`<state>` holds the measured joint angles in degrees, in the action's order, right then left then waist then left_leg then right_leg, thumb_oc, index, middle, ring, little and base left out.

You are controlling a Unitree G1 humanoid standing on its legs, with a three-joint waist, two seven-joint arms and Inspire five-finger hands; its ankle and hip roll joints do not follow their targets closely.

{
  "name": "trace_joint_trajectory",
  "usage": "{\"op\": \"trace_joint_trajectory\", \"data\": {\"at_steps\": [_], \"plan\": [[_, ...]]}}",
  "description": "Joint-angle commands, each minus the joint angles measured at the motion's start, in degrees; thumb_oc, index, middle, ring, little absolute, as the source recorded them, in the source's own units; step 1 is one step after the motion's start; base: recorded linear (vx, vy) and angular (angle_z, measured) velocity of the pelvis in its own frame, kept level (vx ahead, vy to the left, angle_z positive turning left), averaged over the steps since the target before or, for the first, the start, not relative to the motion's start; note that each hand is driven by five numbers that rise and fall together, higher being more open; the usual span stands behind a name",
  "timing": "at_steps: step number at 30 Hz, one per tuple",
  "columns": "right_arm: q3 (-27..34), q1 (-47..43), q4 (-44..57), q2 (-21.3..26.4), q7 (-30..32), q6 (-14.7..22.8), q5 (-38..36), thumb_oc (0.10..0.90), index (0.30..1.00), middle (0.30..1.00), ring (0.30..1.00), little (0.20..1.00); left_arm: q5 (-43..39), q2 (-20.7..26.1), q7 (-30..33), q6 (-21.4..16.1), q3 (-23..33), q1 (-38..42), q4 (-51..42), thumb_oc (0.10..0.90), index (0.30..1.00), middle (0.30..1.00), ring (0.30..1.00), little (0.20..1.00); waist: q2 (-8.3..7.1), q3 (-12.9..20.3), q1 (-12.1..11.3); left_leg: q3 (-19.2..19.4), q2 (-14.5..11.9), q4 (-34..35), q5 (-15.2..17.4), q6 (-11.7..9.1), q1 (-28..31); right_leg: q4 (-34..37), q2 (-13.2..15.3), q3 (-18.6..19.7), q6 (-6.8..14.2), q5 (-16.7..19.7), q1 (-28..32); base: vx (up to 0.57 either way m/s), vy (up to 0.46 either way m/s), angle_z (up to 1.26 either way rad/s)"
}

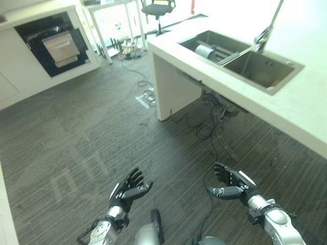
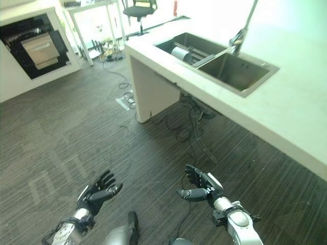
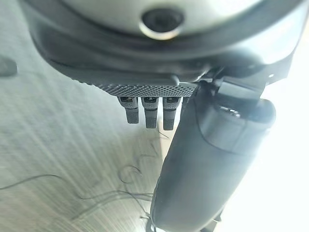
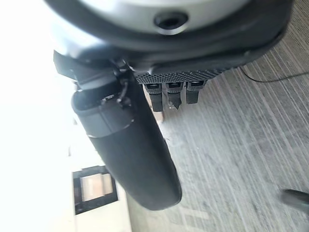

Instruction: Place the dishes in the dishwasher.

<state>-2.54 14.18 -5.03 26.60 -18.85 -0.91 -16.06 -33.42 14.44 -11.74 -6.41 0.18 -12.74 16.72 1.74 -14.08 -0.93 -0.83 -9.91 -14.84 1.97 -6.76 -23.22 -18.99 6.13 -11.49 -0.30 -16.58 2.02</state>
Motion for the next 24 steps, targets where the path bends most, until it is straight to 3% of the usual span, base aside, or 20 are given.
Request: {"op": "trace_joint_trajectory", "data": {"at_steps": [1,4,6,7,9,11,14,16,18,19,20,22,24], "plan": [[1.9,-4.6,5.1,2.2,-1.4,5.7,-6.8,0.8,0.9,0.9,0.9,0.9,0.5,3.3,1.3,-10.2,3.9,0.7,-2.8,0.8,0.9,0.9,0.9,0.9,-1.18,3.2,-1.5,5.0,1.1,-2.4,2.1,-0.4,7.3,1.8,-0.6,0.4,5.2,1.5,-0.4,0.32,0.349,-0.63],[2.5,-3.8,10.1,1.0,-1.2,5.4,-8.6,0.8,0.9,0.9,0.9,0.9,2.0,5.6,2.5,-10.6,4.3,1.9,-6.7,0.8,0.9,0.9,0.9,0.9,-1.93,5.1,-1.7,4.1,3.6,-2.4,4.9,1.9,9.7,1.8,2.2,-0.1,7.6,1.5,1.5,0.27,0.302,-0.57],[3.1,-3.5,11.9,-0.5,-0.5,6.5,-8.8,0.8,0.9,0.9,0.9,0.9,2.8,6.8,1.7,-11.2,4.6,3.0,-8.7,0.8,0.9,0.9,0.9,0.9,-2.25,5.9,-1.8,3.8,4.5,-2.4,5.5,3.1,10.1,1.8,3.8,-1.3,8.7,3.4,2.6,0.24,0.272,-0.13],[3.2,-3.5,13.1,-1.5,0.0,7.2,-8.9,0.8,0.9,0.9,0.9,0.9,4.3,7.6,1.6,-12.0,4.7,3.4,-10.2,0.8,0.9,0.9,0.9,0.9,-2.88,5.5,-1.8,2.9,6.4,-2.4,6.2,4.5,11.1,1.8,4.7,-1.7,9.6,7.2,4.4,0.32,0.335,0.09],[3.4,-3.7,14.3,-2.2,0.1,7.9,-9.2,0.8,0.9,0.9,0.9,0.9,5.6,8.4,1.7,-12.7,4.8,3.8,-12.4,0.8,0.9,0.9,0.9,0.9,-1.88,5.5,-1.3,1.1,7.8,-2.4,6.7,6.2,11.9,-0.3,4.6,-2.3,9.6,14.8,4.6,0.25,0.307,0.14],[2.9,-4.2,15.1,-2.7,0.5,8.9,-9.6,0.8,0.9,0.9,0.9,0.9,6.5,8.9,1.7,-13.6,4.7,4.0,-14.7,0.8,0.9,0.9,0.9,0.9,-1.08,4.8,-1.1,0.0,9.6,-2.4,7.7,7.7,13.8,-11.2,5.0,-1.6,8.8,17.1,-0.9,0.15,0.253,0.03],[1.8,-5.7,15.1,-2.6,2.7,11.4,-9.9,0.8,0.9,0.9,0.9,0.9,7.9,9.7,2.1,-14.8,4.1,4.3,-17.4,0.8,0.9,0.9,0.9,0.9,-1.01,4.0,-1.2,1.0,10.5,-2.4,8.6,8.1,15.8,-13.6,3.5,-2.3,7.5,15.3,-4.7,0.13,0.11,-0.13],[2.2,-6.5,15.7,-1.7,4.7,12.8,-11.3,0.8,0.9,0.9,0.9,0.9,6.8,10.4,1.9,-14.6,3.9,4.8,-19.0,0.8,0.9,0.9,0.9,0.9,-1.2,3.8,-0.7,1.9,10.7,-2.4,8.5,8.0,16.1,-7.0,0.1,-4.3,7.0,14.1,-4.9,0.17,0.013,-0.17],[3.1,-6.4,16.4,-1.6,5.6,13.7,-12.0,0.8,0.9,0.9,0.9,0.9,6.2,10.7,1.5,-14.5,3.9,5.1,-19.7,0.8,0.9,0.9,0.9,0.9,-1.35,3.3,-0.4,3.2,10.4,-2.4,9.2,7.8,17.0,-2.2,-0.9,-5.8,7.0,13.9,-4.2,0.16,-0.04,-0.1],[4.0,-6.7,16.8,-1.2,5.9,14.7,-13.2,0.8,0.9,0.9,0.9,0.9,5.9,11.1,1.0,-14.3,4.2,5.5,-20.6,0.8,0.9,0.9,0.9,0.9,-1.85,3.0,0.1,4.9,10.2,-2.4,9.8,7.7,17.6,1.8,-0.6,-7.6,7.2,14.6,-5.6,0.26,-0.092,-0.11],[4.4,-6.6,17.4,-1.1,6.1,15.2,-14.1,0.8,0.9,0.9,0.9,0.9,6.3,11.3,0.9,-14.5,4.3,5.6,-21.3,0.8,0.9,0.9,0.9,0.9,-2.52,2.7,0.3,5.7,10.5,-2.4,11.4,7.6,18.9,1.8,0.6,-7.6,8.0,13.5,-7.3,0.29,-0.151,-0.03],[6.1,-5.8,19.8,-0.8,6.4,16.4,-15.8,0.8,0.9,0.9,0.9,0.9,7.8,11.4,1.7,-14.8,4.3,5.5,-23.5,0.8,0.9,0.9,0.9,0.9,-3.86,1.8,1.2,8.6,10.8,-2.4,12.9,7.9,20.9,1.8,4.2,-7.8,9.3,15.2,-14.5,0.25,-0.169,-0.38],[7.1,-4.8,21.7,-1.1,6.1,17.6,-16.2,0.8,0.9,0.9,0.9,0.9,9.1,11.6,1.9,-15.7,4.3,5.1,-25.3,0.8,0.9,0.9,0.9,0.9,-3.86,1.6,1.8,8.6,11.1,-2.4,14.9,8.0,23.1,1.8,6.0,-6.8,10.7,15.8,-18.8,0.35,-0.166,-0.31]]}}
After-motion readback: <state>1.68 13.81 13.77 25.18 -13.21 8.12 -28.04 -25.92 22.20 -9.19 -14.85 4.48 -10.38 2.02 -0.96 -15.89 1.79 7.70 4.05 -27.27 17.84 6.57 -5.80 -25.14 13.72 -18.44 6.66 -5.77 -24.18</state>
